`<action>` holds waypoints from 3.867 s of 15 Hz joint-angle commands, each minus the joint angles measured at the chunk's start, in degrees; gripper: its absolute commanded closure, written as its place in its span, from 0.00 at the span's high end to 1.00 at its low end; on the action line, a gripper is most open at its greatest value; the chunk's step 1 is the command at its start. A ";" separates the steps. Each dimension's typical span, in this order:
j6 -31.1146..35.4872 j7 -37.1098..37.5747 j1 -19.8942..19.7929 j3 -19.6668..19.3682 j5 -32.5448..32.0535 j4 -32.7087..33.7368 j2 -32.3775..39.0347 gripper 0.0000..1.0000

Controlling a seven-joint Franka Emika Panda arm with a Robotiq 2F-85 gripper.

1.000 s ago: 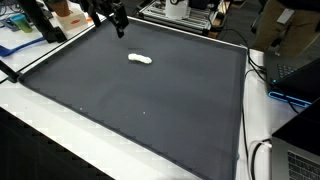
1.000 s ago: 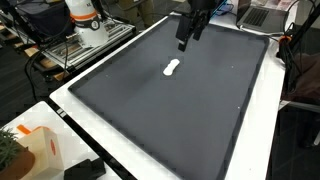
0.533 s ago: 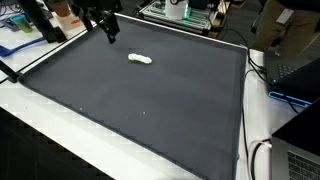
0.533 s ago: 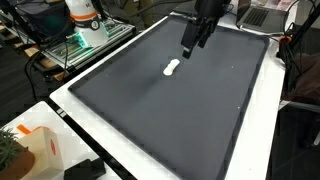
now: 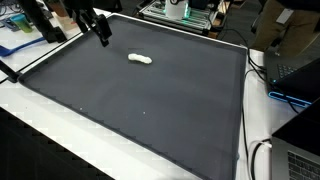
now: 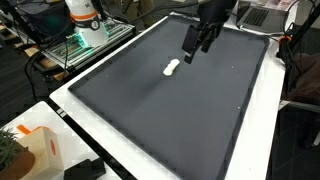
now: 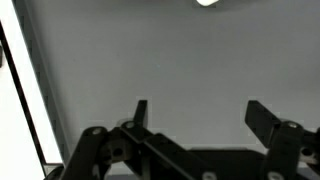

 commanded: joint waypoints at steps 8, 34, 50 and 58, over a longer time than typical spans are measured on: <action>-15.99 1.08 -3.64 0.24 2.12 4.80 -2.26 1.00; -32.20 5.42 -6.05 -14.26 27.12 5.56 -16.80 1.00; -34.08 10.52 -6.02 -15.45 33.36 1.56 -22.75 1.00; -36.28 10.81 -6.01 -16.37 37.45 1.56 -25.17 1.00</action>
